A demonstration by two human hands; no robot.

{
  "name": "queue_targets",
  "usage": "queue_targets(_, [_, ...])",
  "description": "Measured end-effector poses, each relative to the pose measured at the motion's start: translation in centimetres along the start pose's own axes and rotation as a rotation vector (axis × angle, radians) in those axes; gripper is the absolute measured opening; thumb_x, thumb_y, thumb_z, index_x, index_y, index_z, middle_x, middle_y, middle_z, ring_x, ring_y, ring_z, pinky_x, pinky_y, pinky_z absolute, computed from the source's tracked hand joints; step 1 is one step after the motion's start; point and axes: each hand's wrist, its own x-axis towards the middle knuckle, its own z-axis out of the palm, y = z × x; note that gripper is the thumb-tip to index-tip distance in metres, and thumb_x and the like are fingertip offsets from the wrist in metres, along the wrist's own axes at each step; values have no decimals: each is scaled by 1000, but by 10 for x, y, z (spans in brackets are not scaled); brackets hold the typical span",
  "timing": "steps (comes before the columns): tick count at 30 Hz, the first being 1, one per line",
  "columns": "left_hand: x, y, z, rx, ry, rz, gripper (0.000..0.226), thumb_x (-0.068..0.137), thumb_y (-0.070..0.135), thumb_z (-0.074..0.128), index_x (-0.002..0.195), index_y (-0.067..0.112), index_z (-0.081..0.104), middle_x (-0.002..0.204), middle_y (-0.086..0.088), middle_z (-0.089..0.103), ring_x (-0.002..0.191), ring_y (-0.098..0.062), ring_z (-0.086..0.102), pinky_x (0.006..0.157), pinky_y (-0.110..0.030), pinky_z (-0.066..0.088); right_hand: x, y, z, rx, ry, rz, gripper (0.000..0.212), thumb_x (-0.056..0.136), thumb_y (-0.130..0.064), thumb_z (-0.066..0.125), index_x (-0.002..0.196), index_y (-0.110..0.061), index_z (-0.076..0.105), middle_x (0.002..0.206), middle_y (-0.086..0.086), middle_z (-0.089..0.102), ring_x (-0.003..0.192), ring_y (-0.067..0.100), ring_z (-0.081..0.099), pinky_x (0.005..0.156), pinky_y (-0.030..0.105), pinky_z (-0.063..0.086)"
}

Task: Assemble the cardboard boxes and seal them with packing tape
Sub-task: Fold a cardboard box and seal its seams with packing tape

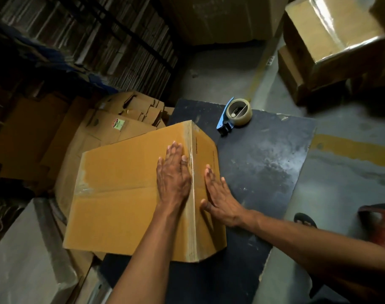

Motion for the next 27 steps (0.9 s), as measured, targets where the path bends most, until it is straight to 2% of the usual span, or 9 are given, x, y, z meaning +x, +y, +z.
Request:
queue_targets(2, [0,2,-1,5,4,8,56,108,39,23,161,24,29,169,7,23,156,-6,14,130,-41,8,1,3,-5,42,33,10,109,84,-92,1,155,-17,-32,163,-5,-40,153,13,-28,124,62,-4])
queue_targets(5, [0,0,0,8,-8,22,57,107,40,24,161,22,30,169,4,23,157,-8,14,130,-41,8,34,-27,-20,109,207,-66,103,91,-84,4,158,-12,-26,166,1,-33,156,18,-23,125,61,-6])
queue_targets(8, [1,-9,2,55,-7,68,57,108,40,26,162,21,29,169,3,21,158,-10,12,130,-46,8,70,-52,-33,142,267,-107,101,92,-82,3,160,-11,-22,168,3,-29,157,18,-20,126,59,-4])
queue_targets(12, [4,-7,2,80,-21,62,68,104,57,11,162,24,26,169,5,19,158,-8,10,130,-46,6,71,-33,-31,82,228,-119,99,93,-81,3,160,-13,-21,168,2,-28,157,19,-18,126,61,-1])
queue_targets(16, [5,0,-1,75,-27,24,55,108,42,22,161,25,25,169,6,21,158,-8,11,130,-49,8,58,4,-35,51,125,-33,104,89,-87,4,160,-15,-22,167,-5,-31,156,13,-23,125,62,-3])
queue_targets(22, [4,0,0,89,-47,18,55,109,41,22,162,26,26,169,8,19,158,-6,8,130,-45,5,106,-28,-70,164,270,-60,104,90,-84,4,162,-13,-17,170,0,-25,156,13,-20,126,53,-8])
queue_targets(27, [6,1,-1,72,-48,11,54,109,39,25,161,27,26,167,11,19,157,-5,10,130,-47,8,104,5,-57,26,134,-44,105,85,-88,0,159,-18,-26,166,-6,-32,155,10,-23,126,56,-8])
